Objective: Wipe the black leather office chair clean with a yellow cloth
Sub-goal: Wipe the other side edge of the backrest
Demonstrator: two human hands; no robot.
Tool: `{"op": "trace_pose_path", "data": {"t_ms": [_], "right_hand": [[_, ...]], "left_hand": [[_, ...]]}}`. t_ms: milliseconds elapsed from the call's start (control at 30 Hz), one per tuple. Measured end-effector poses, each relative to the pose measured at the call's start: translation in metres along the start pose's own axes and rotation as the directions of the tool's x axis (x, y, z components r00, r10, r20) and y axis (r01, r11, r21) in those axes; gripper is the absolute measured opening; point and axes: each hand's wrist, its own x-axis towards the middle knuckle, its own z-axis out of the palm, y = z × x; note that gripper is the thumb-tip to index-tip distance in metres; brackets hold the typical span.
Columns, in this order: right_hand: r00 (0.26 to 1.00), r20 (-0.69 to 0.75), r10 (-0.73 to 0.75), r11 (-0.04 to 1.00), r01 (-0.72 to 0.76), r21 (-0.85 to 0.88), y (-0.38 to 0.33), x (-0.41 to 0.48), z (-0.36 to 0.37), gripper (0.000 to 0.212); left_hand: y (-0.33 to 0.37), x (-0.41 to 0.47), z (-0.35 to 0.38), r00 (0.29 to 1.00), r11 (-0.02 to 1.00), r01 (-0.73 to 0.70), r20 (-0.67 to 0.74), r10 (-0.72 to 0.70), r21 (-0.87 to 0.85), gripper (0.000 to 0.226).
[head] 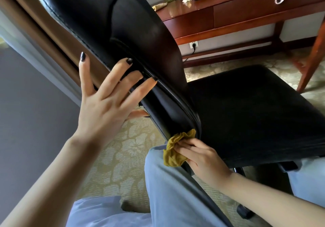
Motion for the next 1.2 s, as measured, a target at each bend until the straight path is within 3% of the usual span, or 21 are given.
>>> {"op": "trace_pose_path", "data": {"t_ms": [167, 300, 467, 633, 800, 900, 1033, 1133, 1200], "right_hand": [[0.995, 0.082, 0.050, 0.997, -0.055, 0.062, 0.000, -0.012, -0.003, 0.051], [0.951, 0.150, 0.270, 0.946, -0.291, 0.142, 0.000, -0.034, -0.004, 0.045], [0.834, 0.215, 0.508, 0.826, -0.543, 0.154, -0.004, -0.051, -0.024, 0.040], [0.758, 0.079, 0.648, 0.726, -0.645, 0.237, -0.006, -0.038, -0.065, 0.056], [0.705, -0.125, 0.698, 0.693, -0.623, 0.363, 0.002, 0.025, -0.096, 0.041], [0.733, -0.129, 0.668, 0.694, -0.550, 0.464, -0.003, 0.073, -0.107, 0.033], [0.850, 0.081, 0.521, 0.669, -0.466, 0.579, -0.023, 0.100, -0.093, 0.035], [0.909, 0.041, 0.414, 0.769, -0.373, 0.519, -0.022, 0.084, -0.072, 0.040], [0.898, 0.033, 0.438, 0.778, -0.397, 0.487, -0.008, 0.072, -0.068, 0.046]], "left_hand": [[0.001, 0.001, -0.003, 0.998, 0.999, -0.023, 0.062, 0.022, 0.024, 0.053], [0.005, 0.006, -0.014, 0.993, 1.000, -0.012, 0.120, 0.010, 0.014, 0.056], [0.016, 0.011, -0.030, 0.975, 1.000, 0.024, 0.222, -0.023, -0.001, 0.052], [0.034, 0.012, -0.031, 0.951, 0.992, -0.118, 0.285, 0.124, -0.040, 0.058], [0.037, 0.027, -0.028, 0.915, 0.973, -0.230, 0.339, 0.220, -0.011, 0.064], [0.036, 0.038, -0.023, 0.882, 0.949, -0.316, 0.363, 0.300, -0.015, 0.061], [0.035, 0.041, -0.012, 0.860, 0.941, -0.338, 0.395, 0.323, -0.035, 0.048], [0.037, 0.039, -0.006, 0.876, 0.947, -0.317, 0.367, 0.314, -0.052, 0.041], [0.040, 0.039, -0.001, 0.882, 0.944, -0.323, 0.343, 0.324, -0.062, 0.039]]}}
